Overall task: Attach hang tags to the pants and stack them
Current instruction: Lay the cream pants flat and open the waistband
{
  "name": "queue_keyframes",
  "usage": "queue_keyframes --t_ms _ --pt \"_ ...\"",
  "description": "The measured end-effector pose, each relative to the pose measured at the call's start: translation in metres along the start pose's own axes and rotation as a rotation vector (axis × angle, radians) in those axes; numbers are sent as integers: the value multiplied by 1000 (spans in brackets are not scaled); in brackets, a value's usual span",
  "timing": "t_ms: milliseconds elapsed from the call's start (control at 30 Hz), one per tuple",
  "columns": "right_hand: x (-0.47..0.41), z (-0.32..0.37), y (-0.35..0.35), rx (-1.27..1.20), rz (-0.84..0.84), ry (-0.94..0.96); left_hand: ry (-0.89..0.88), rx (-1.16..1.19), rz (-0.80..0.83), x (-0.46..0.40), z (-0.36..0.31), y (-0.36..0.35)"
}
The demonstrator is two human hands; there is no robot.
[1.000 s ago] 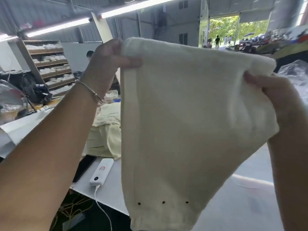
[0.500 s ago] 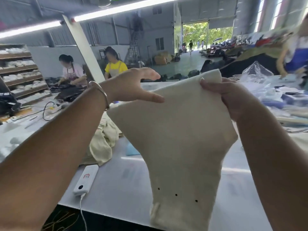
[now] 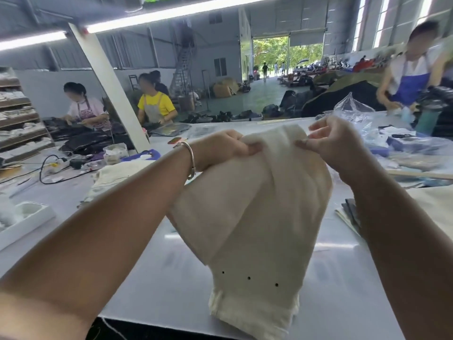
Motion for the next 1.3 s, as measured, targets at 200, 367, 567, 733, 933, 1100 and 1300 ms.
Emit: queue_keyframes --t_ms 200,367,567,733,933,1100,1300 --pt "38 7 12 158 -239 299 -30 396 -88 -26 -43 -45" --pt "40 -8 46 138 -397 312 -186 620 -15 -38 -82 -80" --pt "41 -16 17 361 -403 381 -231 702 -192 -26 -54 -10" --pt "68 -70 -91 585 -130 309 -77 589 -446 0 82 73" --pt "173 -190 -254 882 740 78 657 159 -488 49 343 106" --pt "175 -205 -283 940 736 65 732 4 -374 51 416 123" --pt "162 -188 -311 955 754 105 671 -25 -449 46 445 165"
Point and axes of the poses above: each hand's wrist, its own x-axis away from the middle knuckle, its own y-axis out of the back of the hand, z = x × y, the point moved 4 cm from there along -x, towards the middle knuckle, and after that the axes turned 14 degrees about x, right-handed, at the moved point
